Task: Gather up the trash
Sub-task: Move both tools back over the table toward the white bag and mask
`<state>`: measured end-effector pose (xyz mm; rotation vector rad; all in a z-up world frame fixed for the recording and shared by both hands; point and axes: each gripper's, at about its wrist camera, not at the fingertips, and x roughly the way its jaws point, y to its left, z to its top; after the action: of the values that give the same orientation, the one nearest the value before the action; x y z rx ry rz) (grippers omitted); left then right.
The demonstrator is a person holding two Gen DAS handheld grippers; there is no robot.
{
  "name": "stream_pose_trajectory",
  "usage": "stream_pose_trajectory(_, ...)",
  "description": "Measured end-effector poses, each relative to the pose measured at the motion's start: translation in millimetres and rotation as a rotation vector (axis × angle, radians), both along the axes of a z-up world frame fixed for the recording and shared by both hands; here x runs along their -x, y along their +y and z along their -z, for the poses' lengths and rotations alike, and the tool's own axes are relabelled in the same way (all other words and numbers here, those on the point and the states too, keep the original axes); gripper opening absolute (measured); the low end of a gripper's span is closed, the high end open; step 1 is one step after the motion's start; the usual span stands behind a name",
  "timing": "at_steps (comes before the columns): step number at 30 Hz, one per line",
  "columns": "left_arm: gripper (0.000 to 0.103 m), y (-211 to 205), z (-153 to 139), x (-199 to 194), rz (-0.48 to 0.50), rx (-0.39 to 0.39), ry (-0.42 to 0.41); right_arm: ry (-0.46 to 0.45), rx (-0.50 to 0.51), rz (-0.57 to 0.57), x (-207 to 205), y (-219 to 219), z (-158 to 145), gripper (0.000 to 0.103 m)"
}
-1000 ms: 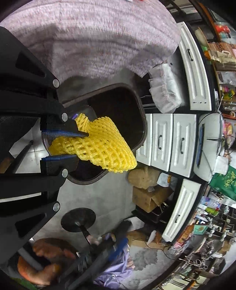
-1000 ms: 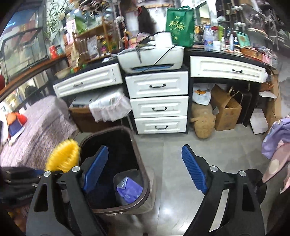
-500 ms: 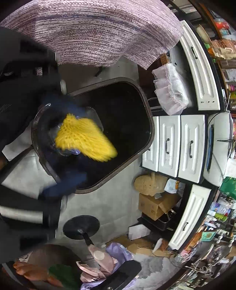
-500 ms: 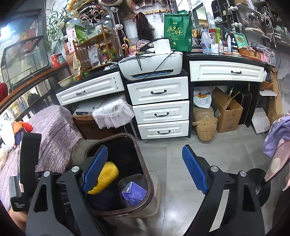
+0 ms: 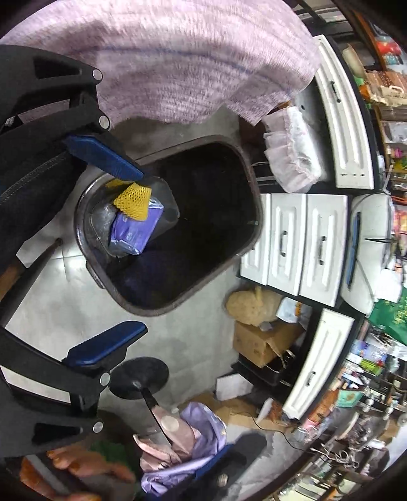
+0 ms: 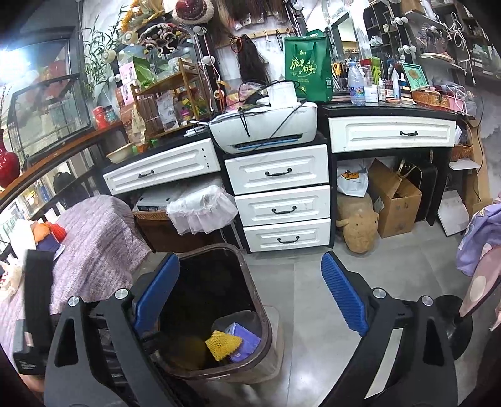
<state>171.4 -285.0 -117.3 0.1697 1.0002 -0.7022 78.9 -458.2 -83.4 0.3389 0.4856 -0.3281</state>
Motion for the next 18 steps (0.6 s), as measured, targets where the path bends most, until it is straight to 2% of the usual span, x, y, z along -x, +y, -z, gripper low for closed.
stream_pose_trajectory(6, 0.092, 29, -32, 18, -0.003, 0.031, -0.087, -0.040, -0.003, -0.045, 1, 12, -15, 0.094)
stream_pose_trajectory(11, 0.095, 65, -58, 27, -0.024, 0.031, -0.176, -0.045, 0.039, -0.148, -9, 42, -29, 0.095)
stream_pose_trajectory(18, 0.095, 120, -74, 24, -0.107, 0.033, -0.216, -0.040, 0.057, -0.328, -27, 89, -42, 0.095)
